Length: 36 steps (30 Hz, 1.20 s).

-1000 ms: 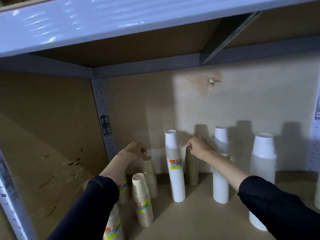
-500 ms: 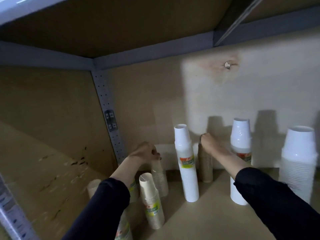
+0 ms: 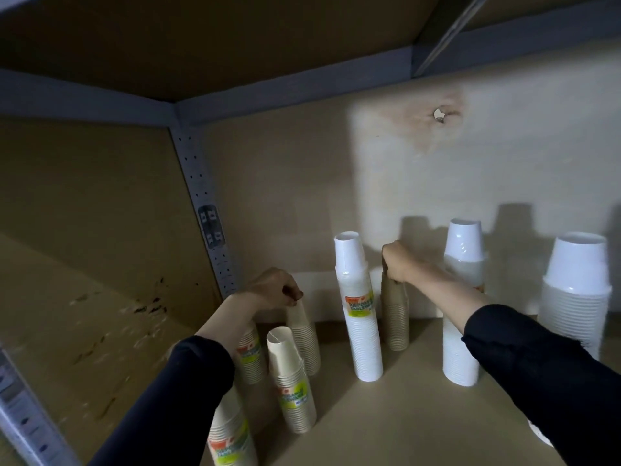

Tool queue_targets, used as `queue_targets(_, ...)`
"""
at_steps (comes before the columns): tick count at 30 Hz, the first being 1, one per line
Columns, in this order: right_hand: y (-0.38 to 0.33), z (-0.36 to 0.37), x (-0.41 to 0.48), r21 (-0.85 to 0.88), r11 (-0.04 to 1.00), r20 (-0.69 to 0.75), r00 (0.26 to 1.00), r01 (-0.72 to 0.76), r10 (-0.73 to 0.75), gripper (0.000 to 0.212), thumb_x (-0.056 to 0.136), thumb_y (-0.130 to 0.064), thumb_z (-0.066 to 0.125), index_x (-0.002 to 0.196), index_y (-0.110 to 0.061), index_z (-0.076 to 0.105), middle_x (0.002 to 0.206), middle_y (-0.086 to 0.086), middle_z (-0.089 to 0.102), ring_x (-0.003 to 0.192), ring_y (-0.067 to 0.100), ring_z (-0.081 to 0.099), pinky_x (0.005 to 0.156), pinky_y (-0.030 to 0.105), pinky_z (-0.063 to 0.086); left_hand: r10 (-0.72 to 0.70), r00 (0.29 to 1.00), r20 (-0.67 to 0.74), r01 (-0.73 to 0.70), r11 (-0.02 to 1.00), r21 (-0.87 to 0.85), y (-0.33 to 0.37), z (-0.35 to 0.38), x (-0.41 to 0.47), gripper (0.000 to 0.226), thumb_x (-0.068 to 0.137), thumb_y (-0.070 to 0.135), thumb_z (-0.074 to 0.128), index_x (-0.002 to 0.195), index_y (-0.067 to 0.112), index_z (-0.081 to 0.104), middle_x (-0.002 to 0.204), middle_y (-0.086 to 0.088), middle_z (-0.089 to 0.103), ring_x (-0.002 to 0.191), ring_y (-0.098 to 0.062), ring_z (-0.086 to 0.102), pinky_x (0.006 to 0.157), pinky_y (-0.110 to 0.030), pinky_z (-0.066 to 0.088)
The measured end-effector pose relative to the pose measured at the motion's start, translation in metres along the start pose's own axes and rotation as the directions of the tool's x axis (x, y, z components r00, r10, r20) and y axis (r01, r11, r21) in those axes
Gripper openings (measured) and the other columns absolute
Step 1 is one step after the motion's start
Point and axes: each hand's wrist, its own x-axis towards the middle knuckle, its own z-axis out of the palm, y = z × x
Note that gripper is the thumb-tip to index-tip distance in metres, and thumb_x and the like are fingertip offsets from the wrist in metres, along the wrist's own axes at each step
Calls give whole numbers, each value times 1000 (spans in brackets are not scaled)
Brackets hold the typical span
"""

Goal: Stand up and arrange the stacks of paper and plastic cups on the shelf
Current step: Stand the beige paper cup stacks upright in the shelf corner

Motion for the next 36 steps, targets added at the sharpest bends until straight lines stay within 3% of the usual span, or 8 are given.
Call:
queue_targets(5,-3,2,-4,-32,999,-6,1000,8,-8,34,84,-15,63,113,4,59,119,21,62,110,33,61,86,32,50,-43,999,5,43,998,-54,4,2,2,23,84,17,66,98,0,71,109,-11,68,101,-20,61,81,-24,46)
queue_targets(8,-1,13,-4,-24,1000,6,1000,10,-10,24,87,-4,57,108,7,61,115,24,64,105,35,63,86,33,50,-109,993,-38,107,993,-52,8,9,8,21,79,26,71,87,7,67,94,-7,64,88,-19,58,75,-29,47)
queue_targets(11,0,19,-2,46,999,3,1000,0,-1,25,90,6,43,106,11,61,117,27,62,109,35,61,91,35,48,-116,992,-51,115,993,-10,11,12,11,25,81,19,70,97,0,66,107,-14,66,89,-21,57,78,-30,48)
queue_targets(15,2,13,-4,44,999,-20,1000,-2,3,26,92,6,35,98,12,60,111,29,60,112,37,58,79,31,40,-94,994,-52,94,996,7,6,7,7,23,84,8,66,105,-2,67,115,-15,66,93,-19,58,78,-23,43)
queue_targets(20,-1,-1,-11,-7,999,-7,999,32,-32,26,89,-2,50,112,6,59,120,24,60,110,35,60,87,33,49,-79,995,-53,77,996,-41,-4,2,0,24,85,2,62,107,-3,67,119,-15,65,113,-24,59,84,-19,40)
queue_targets(27,-13,4,-18,-67,997,22,999,48,-46,28,85,-7,64,110,2,59,116,18,61,106,32,61,84,32,50,-149,986,-68,144,987,-65,1,10,7,28,83,24,67,101,2,66,100,-7,63,87,-15,52,69,-21,43)
queue_targets(32,-8,6,-17,-89,995,3,999,44,-44,23,87,3,51,109,4,59,109,19,60,106,33,61,82,33,49,-142,984,-112,139,990,-32,1,14,10,26,85,15,66,106,0,67,114,-14,66,102,-25,62,88,-28,50)
queue_targets(36,-4,2,-14,-57,997,15,999,53,-52,25,81,2,60,106,2,64,115,20,63,106,33,63,85,33,52,-77,993,-93,71,995,-67,-3,11,8,27,83,5,66,109,-2,68,118,-15,67,110,-25,62,85,-20,45)
